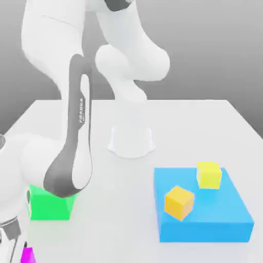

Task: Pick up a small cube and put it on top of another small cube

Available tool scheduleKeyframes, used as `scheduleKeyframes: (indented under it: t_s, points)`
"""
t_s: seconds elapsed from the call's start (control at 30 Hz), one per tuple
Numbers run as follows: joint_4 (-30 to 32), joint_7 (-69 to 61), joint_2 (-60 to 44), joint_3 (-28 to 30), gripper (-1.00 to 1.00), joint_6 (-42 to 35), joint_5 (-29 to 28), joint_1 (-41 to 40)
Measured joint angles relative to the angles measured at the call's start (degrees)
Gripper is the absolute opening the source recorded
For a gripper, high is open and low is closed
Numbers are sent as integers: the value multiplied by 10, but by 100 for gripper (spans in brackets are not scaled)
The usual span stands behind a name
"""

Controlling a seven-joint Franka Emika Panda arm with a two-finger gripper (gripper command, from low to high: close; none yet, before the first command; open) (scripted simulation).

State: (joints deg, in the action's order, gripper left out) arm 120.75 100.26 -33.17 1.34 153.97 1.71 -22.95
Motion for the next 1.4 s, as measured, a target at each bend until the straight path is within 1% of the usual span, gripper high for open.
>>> scheduleKeyframes:
  t_s: [0.13,0.3,0.57,0.73,0.93,1.13,1.2,1.3,1.33,1.4]
  points:
    - [0,0,0,0,-100,0,0,0]
    - [28,1,91,10,-100,-63,-8,3]
    - [143,1,251,54,-100,-112,-64,-15]
    - [216,-6,355,73,-100,-143,-90,-43]
    - [304,-25,481,90,-100,-179,-103,-68]
    - [392,-55,607,112,-100,-212,-101,-93]
    - [411,-60,597,118,-100,-183,-100,-95]
    - [432,-64,549,125,-100,-114,-99,-95]
    - [438,-65,532,127,100,-92,-98,-94]
    - [438,-65,532,127,100,-92,-98,-94]
